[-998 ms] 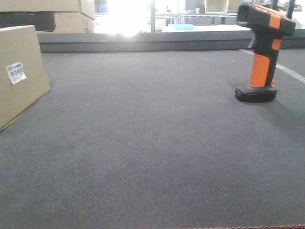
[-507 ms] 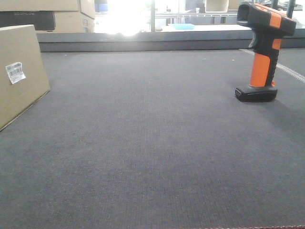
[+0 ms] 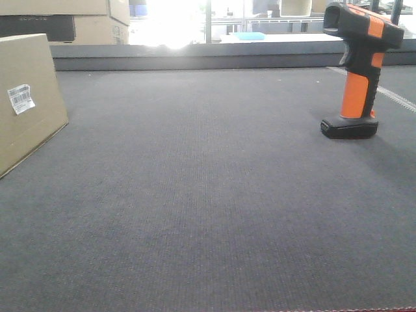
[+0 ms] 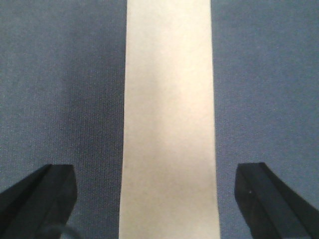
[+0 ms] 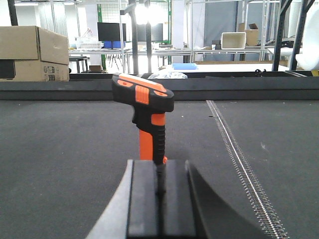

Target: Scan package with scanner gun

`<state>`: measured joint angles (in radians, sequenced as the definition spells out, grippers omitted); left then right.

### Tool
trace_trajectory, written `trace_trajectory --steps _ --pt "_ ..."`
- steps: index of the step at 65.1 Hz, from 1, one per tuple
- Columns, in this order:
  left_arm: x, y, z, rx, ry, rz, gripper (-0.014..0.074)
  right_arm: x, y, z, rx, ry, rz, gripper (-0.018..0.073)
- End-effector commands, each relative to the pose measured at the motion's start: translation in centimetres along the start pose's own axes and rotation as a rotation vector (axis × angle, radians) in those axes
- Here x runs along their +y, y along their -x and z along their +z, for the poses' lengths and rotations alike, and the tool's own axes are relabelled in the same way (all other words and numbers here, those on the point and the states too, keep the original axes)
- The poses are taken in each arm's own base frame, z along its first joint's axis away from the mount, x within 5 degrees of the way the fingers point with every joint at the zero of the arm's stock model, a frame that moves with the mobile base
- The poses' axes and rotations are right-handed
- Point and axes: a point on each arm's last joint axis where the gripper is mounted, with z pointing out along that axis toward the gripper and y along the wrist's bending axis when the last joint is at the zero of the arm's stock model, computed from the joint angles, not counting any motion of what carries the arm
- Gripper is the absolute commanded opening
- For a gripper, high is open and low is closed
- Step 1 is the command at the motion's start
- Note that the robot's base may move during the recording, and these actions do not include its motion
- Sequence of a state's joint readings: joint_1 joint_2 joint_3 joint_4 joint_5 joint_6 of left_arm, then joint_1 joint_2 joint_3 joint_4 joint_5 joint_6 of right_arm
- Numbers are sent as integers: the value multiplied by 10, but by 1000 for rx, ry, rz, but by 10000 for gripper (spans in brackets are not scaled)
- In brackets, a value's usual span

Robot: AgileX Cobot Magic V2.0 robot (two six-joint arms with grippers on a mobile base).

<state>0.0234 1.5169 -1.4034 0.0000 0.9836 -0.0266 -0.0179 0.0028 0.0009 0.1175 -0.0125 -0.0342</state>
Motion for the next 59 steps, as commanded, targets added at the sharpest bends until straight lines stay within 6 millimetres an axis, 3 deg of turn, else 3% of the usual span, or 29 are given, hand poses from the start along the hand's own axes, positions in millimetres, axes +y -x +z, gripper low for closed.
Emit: trace_trajectory --steps 1,27,34,47,59 --pt "-5 2 12 32 -7 2 536 0 2 0 -21 1 -1 -162" --pt "-11 -1 52 150 -17 10 523 0 2 0 -21 1 -1 -162" --pt "-11 -1 54 154 -14 12 434 0 2 0 -21 1 -1 -162" --pt "-10 -1 54 149 -4 20 139 0 2 0 -21 1 -1 -162" --pt "-10 -1 54 149 -4 20 45 0 2 0 -21 1 -1 -162"
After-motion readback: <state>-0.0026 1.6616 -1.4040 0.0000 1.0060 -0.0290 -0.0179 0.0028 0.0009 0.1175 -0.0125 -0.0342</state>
